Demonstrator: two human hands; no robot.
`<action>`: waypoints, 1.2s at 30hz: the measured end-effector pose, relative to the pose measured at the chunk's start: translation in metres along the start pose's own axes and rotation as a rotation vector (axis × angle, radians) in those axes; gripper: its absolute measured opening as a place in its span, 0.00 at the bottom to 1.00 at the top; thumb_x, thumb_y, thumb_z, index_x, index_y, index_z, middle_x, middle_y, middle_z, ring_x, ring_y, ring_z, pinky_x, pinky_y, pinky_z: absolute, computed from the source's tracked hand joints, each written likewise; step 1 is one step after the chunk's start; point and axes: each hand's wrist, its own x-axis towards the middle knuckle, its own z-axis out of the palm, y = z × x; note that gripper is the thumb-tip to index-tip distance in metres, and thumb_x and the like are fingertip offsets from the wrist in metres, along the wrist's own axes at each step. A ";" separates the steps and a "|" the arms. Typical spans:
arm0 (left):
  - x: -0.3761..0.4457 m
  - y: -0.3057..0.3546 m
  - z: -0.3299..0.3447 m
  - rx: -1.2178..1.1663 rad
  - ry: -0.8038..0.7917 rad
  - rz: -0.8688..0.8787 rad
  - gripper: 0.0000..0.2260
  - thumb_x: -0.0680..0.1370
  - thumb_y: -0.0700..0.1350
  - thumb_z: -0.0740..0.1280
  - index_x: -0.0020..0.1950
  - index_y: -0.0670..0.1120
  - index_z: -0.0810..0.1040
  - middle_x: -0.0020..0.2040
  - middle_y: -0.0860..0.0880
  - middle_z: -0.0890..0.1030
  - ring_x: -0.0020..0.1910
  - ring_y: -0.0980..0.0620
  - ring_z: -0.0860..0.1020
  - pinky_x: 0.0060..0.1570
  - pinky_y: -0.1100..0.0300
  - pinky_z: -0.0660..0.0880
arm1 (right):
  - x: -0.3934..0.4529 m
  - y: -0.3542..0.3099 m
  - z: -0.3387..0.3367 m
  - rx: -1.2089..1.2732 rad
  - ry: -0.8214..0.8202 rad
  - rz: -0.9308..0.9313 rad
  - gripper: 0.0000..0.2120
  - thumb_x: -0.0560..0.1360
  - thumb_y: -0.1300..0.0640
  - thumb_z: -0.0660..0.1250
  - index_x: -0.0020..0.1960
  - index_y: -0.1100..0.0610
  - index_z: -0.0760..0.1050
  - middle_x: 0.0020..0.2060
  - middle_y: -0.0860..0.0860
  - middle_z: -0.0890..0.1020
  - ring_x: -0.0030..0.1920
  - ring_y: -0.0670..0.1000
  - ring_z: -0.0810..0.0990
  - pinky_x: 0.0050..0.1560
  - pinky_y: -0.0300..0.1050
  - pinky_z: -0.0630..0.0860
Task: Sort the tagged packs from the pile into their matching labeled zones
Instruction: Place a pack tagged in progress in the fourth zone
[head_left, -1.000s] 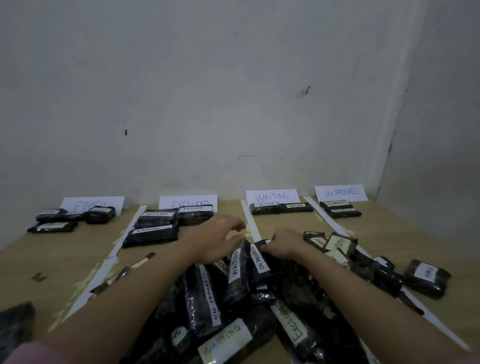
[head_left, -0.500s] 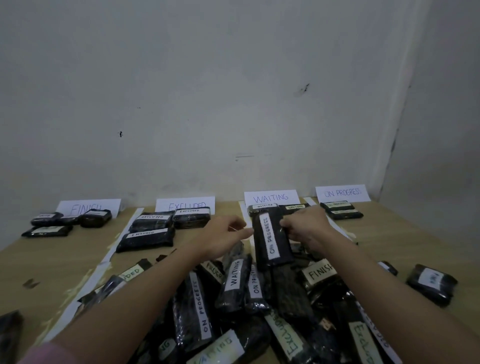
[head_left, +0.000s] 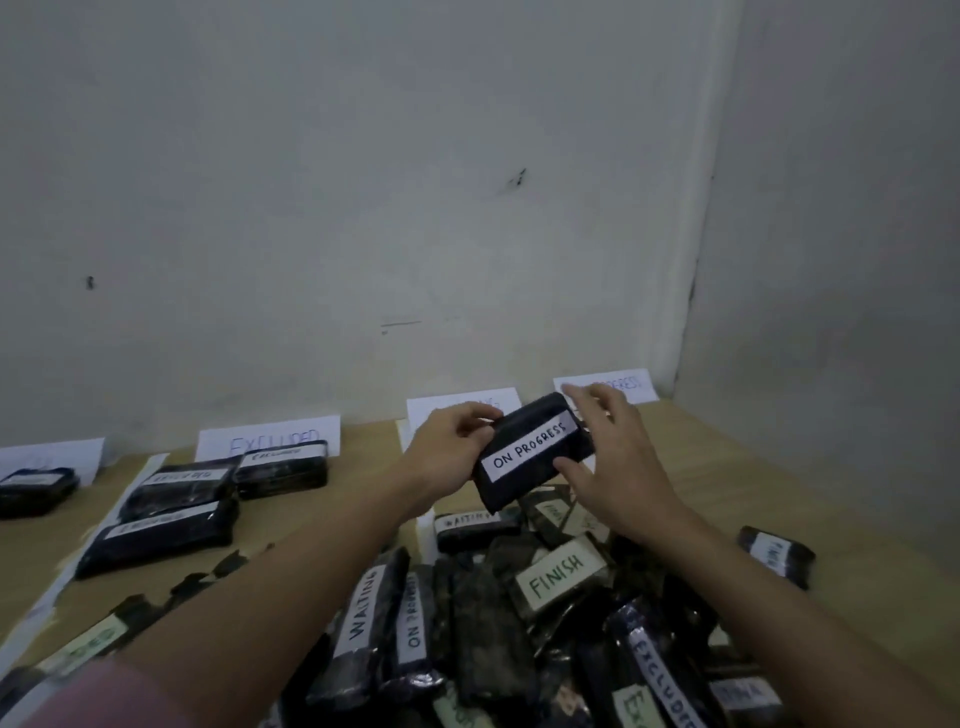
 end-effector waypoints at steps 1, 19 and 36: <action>0.009 0.000 0.009 0.035 -0.019 0.022 0.10 0.80 0.37 0.58 0.57 0.44 0.75 0.52 0.45 0.78 0.46 0.49 0.77 0.49 0.54 0.79 | 0.002 0.012 -0.001 -0.095 -0.050 -0.078 0.35 0.69 0.59 0.71 0.73 0.53 0.60 0.68 0.53 0.64 0.70 0.53 0.61 0.70 0.53 0.62; 0.173 -0.013 0.171 0.218 -0.316 0.192 0.12 0.80 0.39 0.59 0.62 0.42 0.75 0.60 0.45 0.77 0.59 0.50 0.74 0.58 0.60 0.72 | 0.071 0.210 -0.001 -0.480 -0.252 -0.305 0.42 0.49 0.55 0.81 0.61 0.59 0.72 0.50 0.53 0.80 0.47 0.56 0.81 0.30 0.43 0.78; 0.238 -0.078 0.207 1.014 -0.384 0.608 0.23 0.81 0.55 0.51 0.74 0.49 0.55 0.73 0.52 0.61 0.71 0.53 0.60 0.68 0.58 0.56 | 0.203 0.366 0.077 -0.453 -0.574 0.191 0.32 0.62 0.59 0.71 0.65 0.53 0.68 0.60 0.52 0.71 0.60 0.54 0.72 0.59 0.50 0.73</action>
